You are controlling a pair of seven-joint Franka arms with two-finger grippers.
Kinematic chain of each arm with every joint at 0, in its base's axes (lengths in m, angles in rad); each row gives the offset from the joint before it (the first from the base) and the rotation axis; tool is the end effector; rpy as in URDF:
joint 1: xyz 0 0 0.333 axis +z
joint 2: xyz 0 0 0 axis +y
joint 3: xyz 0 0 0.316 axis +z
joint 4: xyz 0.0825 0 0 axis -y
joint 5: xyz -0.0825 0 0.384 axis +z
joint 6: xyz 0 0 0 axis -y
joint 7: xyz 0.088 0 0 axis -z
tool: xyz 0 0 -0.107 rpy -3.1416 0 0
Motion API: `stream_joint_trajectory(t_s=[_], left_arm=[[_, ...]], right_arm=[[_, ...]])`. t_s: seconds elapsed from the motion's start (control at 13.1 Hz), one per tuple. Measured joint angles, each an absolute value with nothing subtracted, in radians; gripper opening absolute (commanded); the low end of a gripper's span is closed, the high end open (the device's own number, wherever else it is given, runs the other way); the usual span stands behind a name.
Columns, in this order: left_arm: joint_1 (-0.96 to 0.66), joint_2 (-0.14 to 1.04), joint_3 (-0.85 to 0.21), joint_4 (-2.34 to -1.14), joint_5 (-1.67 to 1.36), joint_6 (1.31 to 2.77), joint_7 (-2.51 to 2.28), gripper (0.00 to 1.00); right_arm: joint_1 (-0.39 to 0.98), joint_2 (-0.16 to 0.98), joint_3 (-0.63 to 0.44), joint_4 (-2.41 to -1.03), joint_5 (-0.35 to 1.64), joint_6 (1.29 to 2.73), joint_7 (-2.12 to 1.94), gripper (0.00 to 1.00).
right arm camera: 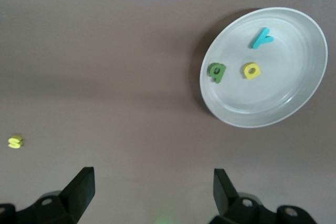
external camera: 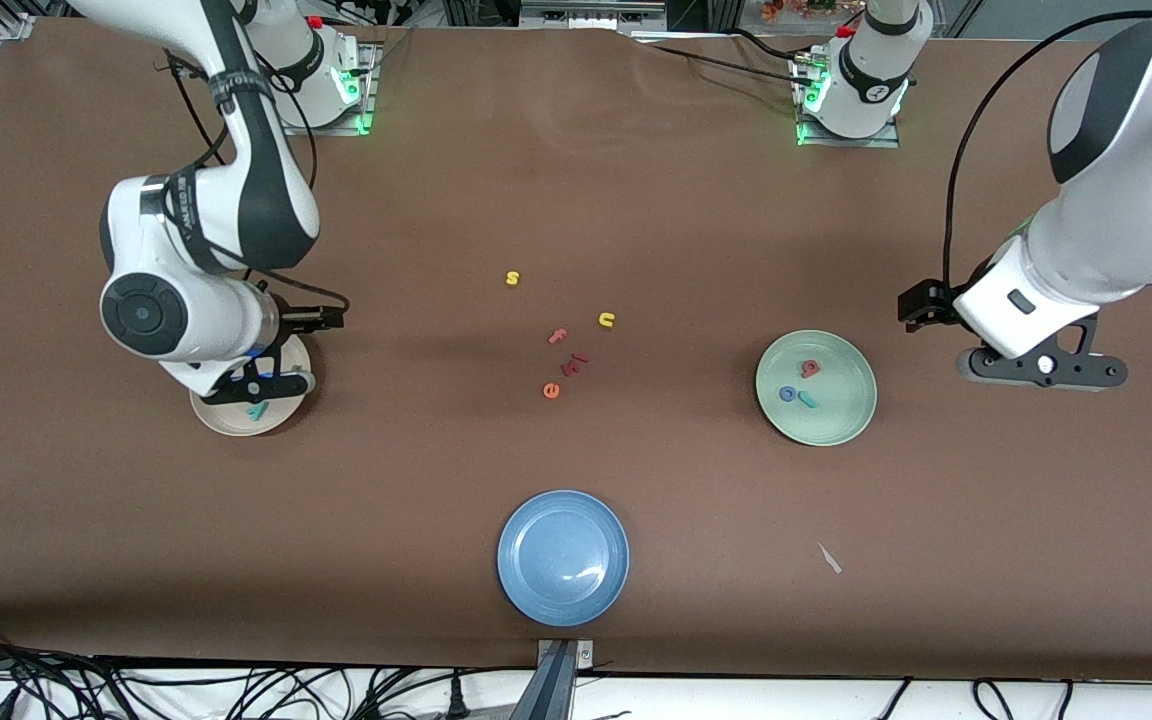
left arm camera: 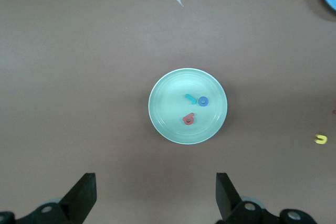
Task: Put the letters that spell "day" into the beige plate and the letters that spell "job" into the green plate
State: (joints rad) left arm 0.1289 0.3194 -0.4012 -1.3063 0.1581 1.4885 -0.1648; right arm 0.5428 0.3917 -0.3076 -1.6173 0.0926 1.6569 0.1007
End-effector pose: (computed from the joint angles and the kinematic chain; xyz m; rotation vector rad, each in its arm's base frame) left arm 0.6241 -0.1140 0.5630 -3.0762 0.1417 0.1591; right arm 0.6003 0.1736 0.3840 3.0136 0.1710 -0.4927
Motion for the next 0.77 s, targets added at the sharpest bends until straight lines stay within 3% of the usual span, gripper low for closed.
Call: stream_joint_trajectory(t_s=[0.15,0.38,0.54,0.77], left_arm=[[0.101,0.263,-0.326,-1.356,0.104,1.509,-0.102,1.0],[0.039,0.123,-0.188,-1.543,0.037,1.62,-0.047,1.0],[-0.008,0.023,-0.116,-1.669,0.025,1.647,-0.042,1.0],[-0.018,-0.068,-0.101,-1.771,0.025,1.673,-0.041,1.0]], right_arm=[[0.52,0.33,-0.234,-1.618,0.048,1.633,0.142,1.0],[0.379,0.207,-0.109,-1.628,0.027,1.601,0.151,1.0],[0.324,0.127,-0.095,-1.631,0.0,1.577,0.149,1.0],[0.275,0.039,-0.089,-1.636,-0.076,1.562,0.147,1.0]])
